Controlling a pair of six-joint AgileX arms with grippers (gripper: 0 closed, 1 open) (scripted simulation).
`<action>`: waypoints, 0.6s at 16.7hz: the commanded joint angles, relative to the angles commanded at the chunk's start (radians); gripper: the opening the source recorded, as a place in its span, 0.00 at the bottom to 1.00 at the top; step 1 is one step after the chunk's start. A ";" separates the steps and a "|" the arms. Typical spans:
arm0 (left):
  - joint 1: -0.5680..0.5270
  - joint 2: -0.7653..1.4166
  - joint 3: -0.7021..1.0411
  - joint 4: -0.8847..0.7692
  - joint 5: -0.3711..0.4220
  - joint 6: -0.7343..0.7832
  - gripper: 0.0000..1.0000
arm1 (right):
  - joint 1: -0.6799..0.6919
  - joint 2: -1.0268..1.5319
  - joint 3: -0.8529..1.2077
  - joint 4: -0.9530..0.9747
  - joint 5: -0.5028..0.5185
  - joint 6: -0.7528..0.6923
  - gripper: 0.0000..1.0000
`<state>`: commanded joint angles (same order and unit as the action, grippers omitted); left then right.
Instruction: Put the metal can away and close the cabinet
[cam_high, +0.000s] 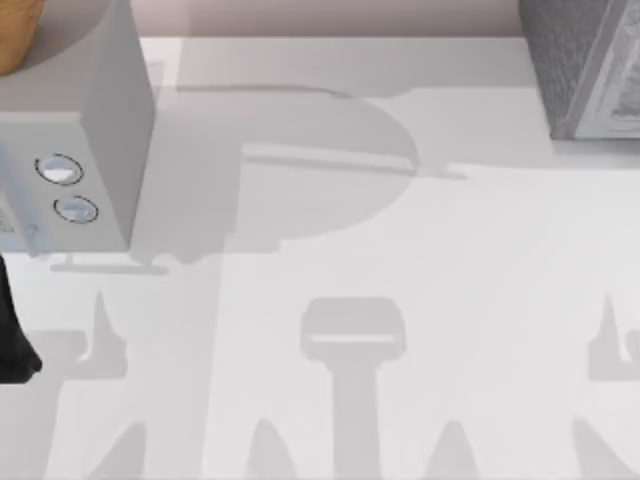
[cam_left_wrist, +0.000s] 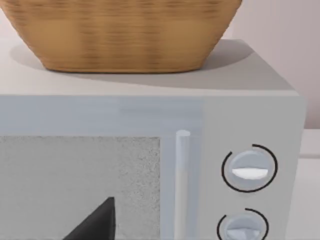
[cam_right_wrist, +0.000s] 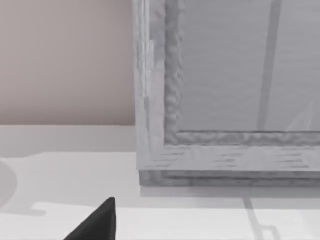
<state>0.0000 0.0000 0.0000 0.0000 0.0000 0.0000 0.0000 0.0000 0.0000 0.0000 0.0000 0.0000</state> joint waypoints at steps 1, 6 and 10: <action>0.000 0.000 0.000 0.000 0.000 0.000 1.00 | 0.000 0.000 0.000 0.000 0.000 0.000 1.00; 0.000 0.000 0.000 0.000 0.000 0.000 1.00 | -0.058 0.070 0.027 0.063 -0.062 0.001 1.00; 0.000 0.000 0.000 0.000 0.000 0.000 1.00 | -0.239 0.300 0.095 0.264 -0.239 0.004 1.00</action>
<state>0.0000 0.0000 0.0000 0.0000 0.0000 0.0000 -0.2385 0.2997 0.0950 0.2639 -0.2388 0.0044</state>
